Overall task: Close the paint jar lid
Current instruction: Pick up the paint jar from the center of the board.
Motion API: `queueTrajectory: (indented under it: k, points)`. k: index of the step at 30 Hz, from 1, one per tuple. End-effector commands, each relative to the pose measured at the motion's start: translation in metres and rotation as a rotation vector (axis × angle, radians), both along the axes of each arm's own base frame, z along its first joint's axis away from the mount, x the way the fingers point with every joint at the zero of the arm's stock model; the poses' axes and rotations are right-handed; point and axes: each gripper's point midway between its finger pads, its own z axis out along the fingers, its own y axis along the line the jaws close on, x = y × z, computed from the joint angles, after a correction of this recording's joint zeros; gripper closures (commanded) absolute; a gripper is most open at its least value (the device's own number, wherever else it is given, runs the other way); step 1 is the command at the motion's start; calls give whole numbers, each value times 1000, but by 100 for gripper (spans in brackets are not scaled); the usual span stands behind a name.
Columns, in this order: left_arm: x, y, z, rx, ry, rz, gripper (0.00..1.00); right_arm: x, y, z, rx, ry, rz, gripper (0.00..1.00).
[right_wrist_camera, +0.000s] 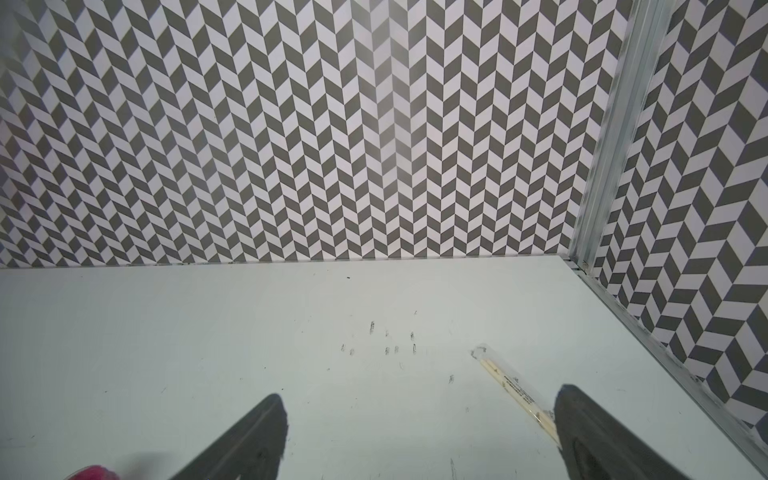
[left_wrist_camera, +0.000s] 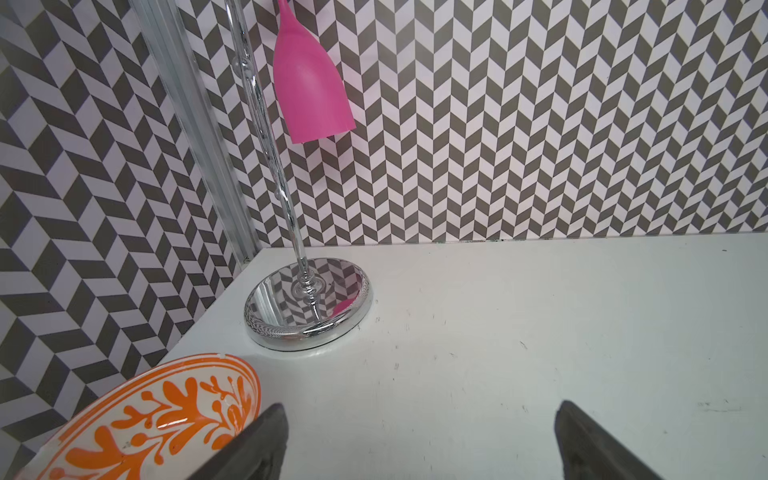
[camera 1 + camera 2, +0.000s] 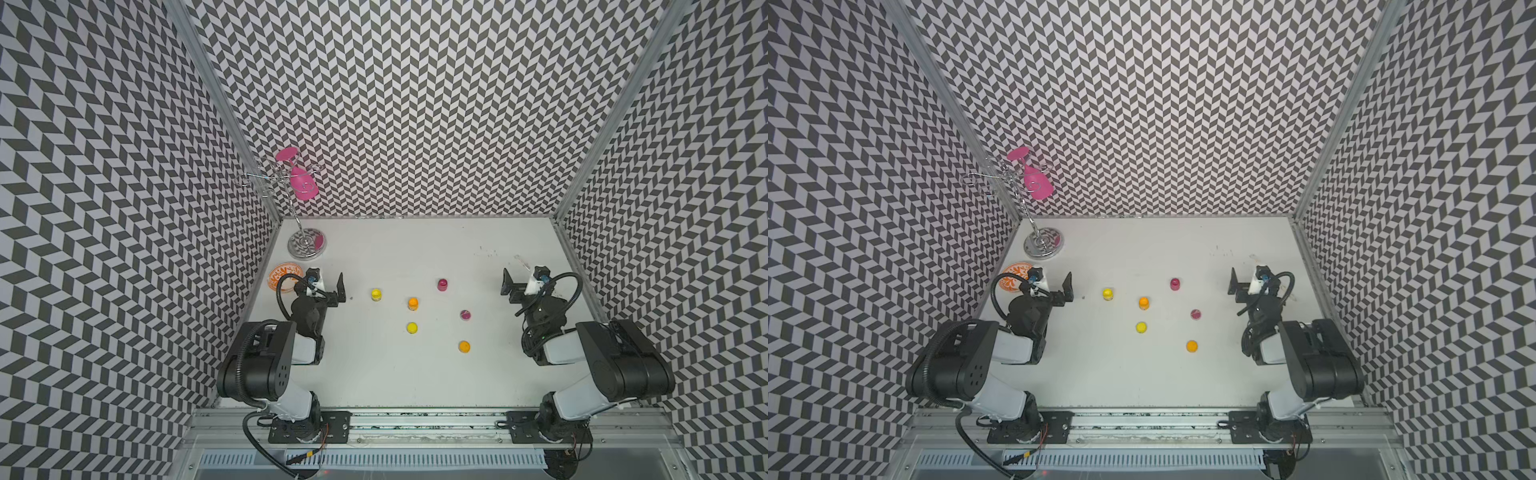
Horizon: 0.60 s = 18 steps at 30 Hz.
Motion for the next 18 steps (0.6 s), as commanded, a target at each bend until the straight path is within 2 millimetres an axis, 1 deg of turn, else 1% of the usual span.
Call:
queueTrajectory:
  k: [1,10,18]
  points:
    - [2,-1,7,-2,-21,2,0,0,-9,1,27,-12,-45,1]
    - [0,1,7,-35,-24,-51,0,1,-9,2,28,-14,-46,0]
    - [1,1,7,-34,-25,-53,0,1,-9,2,26,-12,-47,1]
